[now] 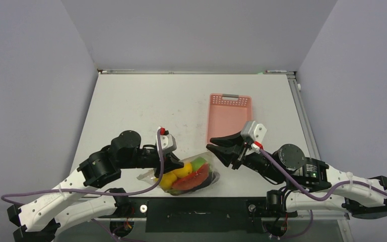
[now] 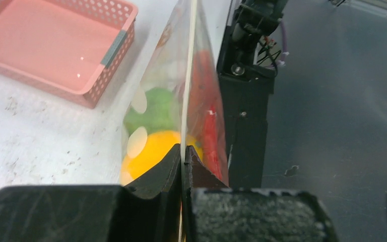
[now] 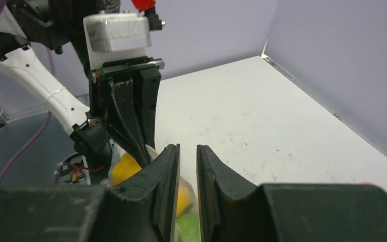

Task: Place the food in the zip-top bag and seal the zipper
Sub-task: Zip the zipper food storage bag at the center of the board, then place the zipper food storage bag at the center of the board.

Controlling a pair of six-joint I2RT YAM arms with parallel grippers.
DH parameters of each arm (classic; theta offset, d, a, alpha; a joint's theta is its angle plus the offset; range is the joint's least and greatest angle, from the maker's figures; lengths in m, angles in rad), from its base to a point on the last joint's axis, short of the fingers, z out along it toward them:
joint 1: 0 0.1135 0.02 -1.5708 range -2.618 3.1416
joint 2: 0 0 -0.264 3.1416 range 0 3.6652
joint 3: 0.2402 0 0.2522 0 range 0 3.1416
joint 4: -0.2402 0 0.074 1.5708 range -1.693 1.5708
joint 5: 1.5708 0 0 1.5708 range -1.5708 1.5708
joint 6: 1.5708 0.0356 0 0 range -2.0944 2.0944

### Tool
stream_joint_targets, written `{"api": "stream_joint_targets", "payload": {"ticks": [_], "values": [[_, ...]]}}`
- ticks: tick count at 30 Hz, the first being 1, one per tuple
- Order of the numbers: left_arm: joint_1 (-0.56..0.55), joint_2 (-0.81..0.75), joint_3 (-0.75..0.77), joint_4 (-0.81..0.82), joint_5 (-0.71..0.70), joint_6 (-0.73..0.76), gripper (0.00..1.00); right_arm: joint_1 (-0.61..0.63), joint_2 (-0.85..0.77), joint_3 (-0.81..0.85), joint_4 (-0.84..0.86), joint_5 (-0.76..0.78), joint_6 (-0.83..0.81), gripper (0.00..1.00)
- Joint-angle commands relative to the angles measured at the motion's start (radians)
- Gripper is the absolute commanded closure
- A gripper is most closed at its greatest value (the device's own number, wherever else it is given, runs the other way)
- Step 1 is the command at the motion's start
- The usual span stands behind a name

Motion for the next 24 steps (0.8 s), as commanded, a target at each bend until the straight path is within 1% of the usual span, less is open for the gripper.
{"api": "stream_joint_targets", "payload": {"ticks": [1, 3, 6, 16, 24], "values": [[-0.001, -0.004, 0.076, 0.002, -0.098, 0.028, 1.0, -0.005, -0.041, 0.024, 0.025, 0.135, 0.028, 0.74], [-0.001, -0.002, 0.086, -0.013, -0.142, 0.034, 1.0, -0.004, -0.059, 0.018, 0.017, 0.168, 0.036, 0.7], [-0.001, 0.008, 0.104, -0.035, -0.205, 0.047, 1.0, -0.004, -0.092, 0.002, 0.018, 0.206, 0.043, 0.68], [-0.001, 0.046, 0.148, -0.09, -0.431, 0.104, 1.0, -0.004, -0.153, -0.041, 0.006, 0.272, 0.06, 0.66], [-0.001, 0.105, 0.204, -0.113, -0.662, 0.144, 1.0, -0.004, -0.183, -0.066, 0.003, 0.305, 0.063, 0.65]]}}
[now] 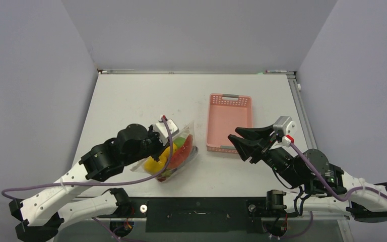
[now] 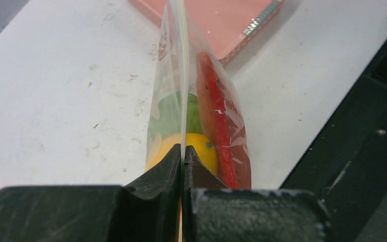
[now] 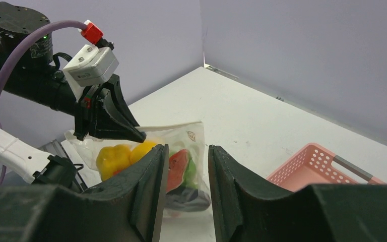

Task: Place the food in the zip-top bag and seal the zipper
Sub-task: Place the zipper food storage bag at the center of the board.

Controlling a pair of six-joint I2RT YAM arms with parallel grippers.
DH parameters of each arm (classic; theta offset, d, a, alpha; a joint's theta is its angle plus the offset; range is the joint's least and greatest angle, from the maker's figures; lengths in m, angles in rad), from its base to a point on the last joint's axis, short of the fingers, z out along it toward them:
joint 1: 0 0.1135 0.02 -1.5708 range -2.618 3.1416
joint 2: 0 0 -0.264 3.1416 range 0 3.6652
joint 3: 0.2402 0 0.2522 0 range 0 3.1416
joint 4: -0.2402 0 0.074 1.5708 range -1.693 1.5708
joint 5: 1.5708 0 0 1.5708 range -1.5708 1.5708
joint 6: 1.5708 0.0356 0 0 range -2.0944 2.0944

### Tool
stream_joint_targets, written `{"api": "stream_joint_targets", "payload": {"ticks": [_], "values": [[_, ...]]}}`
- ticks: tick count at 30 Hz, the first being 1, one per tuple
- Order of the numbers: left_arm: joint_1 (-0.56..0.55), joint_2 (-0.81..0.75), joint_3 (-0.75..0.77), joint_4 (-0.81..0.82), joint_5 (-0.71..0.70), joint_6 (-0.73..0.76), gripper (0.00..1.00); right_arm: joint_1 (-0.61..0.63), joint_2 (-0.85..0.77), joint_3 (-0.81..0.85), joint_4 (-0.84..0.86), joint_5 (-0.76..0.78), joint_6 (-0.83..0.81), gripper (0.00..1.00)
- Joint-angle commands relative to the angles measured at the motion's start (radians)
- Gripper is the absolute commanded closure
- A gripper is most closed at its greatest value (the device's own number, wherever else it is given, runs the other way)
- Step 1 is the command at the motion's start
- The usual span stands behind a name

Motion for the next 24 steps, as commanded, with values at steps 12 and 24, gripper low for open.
{"api": "stream_joint_targets", "payload": {"ticks": [12, 24], "values": [[0.039, 0.073, 0.079, 0.165, -0.455, 0.163, 1.0, -0.005, -0.029, -0.061, 0.037, 0.091, -0.006, 0.59], [0.314, 0.13, 0.064, 0.361, -0.406, 0.287, 1.0, -0.005, 0.015, -0.099, 0.064, 0.074, 0.006, 0.57]]}}
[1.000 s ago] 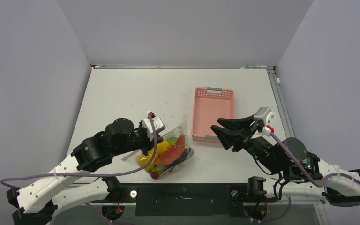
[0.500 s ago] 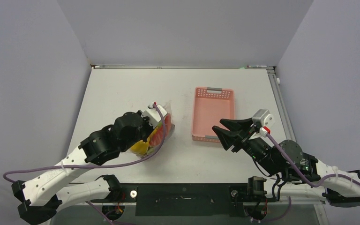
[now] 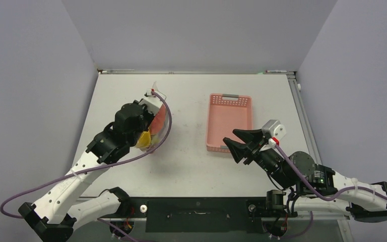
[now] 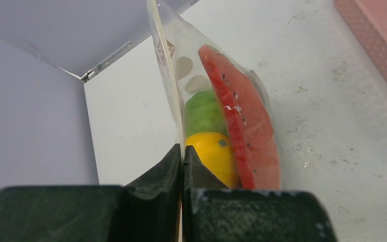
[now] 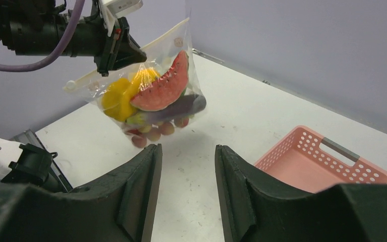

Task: Place the food in the zip-top bag and seal the zipper
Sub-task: Place the zipper food storage bag at the center of the board.

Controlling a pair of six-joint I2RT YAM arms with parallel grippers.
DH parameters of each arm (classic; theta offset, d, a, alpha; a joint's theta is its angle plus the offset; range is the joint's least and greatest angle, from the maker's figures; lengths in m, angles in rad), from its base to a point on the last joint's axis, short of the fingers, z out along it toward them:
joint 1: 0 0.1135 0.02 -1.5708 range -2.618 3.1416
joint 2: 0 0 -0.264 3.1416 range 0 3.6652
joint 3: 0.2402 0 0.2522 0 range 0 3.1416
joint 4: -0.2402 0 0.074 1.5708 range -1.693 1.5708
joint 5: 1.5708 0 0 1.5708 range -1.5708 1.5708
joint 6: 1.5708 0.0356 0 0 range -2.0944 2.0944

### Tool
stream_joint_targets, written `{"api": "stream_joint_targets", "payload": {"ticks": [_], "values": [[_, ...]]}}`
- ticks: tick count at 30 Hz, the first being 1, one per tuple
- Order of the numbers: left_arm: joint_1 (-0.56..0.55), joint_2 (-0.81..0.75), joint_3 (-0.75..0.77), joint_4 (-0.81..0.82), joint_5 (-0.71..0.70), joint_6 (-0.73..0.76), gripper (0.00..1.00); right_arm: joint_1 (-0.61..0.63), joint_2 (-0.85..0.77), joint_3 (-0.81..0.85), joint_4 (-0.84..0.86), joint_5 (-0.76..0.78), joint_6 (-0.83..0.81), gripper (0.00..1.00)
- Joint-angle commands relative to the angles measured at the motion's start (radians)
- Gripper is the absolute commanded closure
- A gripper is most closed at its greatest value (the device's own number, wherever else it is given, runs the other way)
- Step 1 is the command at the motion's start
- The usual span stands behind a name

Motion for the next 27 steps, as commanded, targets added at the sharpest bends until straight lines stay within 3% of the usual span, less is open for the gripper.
{"api": "stream_joint_targets", "payload": {"ticks": [1, 12, 18, 27], "values": [[0.049, 0.018, 0.023, 0.219, -0.019, 0.077, 1.0, -0.005, 0.022, -0.024, 0.053, 0.004, 0.007, 0.56], [0.157, 0.155, -0.008, 0.416, -0.035, 0.216, 1.0, -0.004, 0.026, -0.053, 0.072, -0.028, 0.005, 0.55], [0.192, 0.276, 0.017, 0.467, 0.03, 0.275, 1.0, -0.005, 0.006, -0.058, 0.066, -0.043, 0.003, 0.55], [0.209, 0.509, 0.191, 0.453, 0.111, 0.268, 1.0, -0.004, -0.038, -0.073, 0.043, -0.043, 0.011, 0.54]]}}
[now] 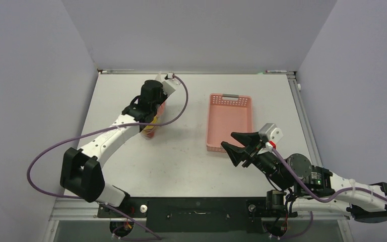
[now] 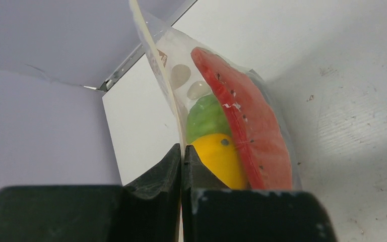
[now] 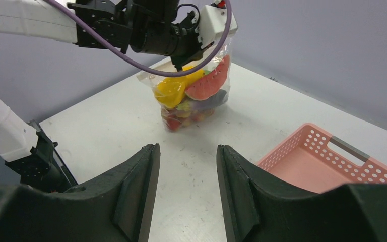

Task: Place the food in the zip-top bag and seal the zipper
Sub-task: Place the zipper food storage bag at the center of the board.

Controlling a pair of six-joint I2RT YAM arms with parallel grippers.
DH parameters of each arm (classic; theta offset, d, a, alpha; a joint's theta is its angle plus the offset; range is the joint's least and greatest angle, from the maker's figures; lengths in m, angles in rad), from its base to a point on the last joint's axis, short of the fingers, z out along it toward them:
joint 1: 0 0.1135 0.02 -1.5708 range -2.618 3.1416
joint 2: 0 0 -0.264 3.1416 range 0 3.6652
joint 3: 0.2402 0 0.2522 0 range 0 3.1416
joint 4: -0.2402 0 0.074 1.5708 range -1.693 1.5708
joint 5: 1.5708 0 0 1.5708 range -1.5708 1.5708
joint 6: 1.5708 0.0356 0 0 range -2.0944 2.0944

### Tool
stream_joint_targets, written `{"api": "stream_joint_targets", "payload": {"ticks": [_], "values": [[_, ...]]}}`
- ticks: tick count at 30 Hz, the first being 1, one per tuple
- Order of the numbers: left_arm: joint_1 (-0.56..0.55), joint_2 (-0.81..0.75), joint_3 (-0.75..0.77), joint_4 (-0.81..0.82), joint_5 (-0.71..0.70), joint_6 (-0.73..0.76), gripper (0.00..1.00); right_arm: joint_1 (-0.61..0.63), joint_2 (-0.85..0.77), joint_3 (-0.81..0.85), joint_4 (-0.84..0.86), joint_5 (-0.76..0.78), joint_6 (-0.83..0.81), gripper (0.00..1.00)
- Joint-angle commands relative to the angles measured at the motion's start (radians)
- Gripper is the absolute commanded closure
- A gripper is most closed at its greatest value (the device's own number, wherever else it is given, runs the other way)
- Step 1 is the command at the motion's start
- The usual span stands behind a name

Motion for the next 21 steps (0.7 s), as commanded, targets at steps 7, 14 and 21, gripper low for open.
{"api": "stream_joint_targets", "payload": {"ticks": [7, 14, 21], "values": [[-0.156, 0.121, 0.143, 0.076, 0.081, 0.0, 1.0, -0.004, -0.061, -0.037, 0.023, 0.003, 0.015, 0.53], [-0.251, 0.2, 0.074, 0.063, 0.113, -0.122, 1.0, -0.005, -0.047, -0.029, 0.004, -0.019, 0.04, 0.52], [-0.263, 0.168, -0.012, 0.088, 0.206, -0.266, 1.0, -0.004, -0.055, -0.033, -0.012, -0.016, 0.072, 0.5]]}}
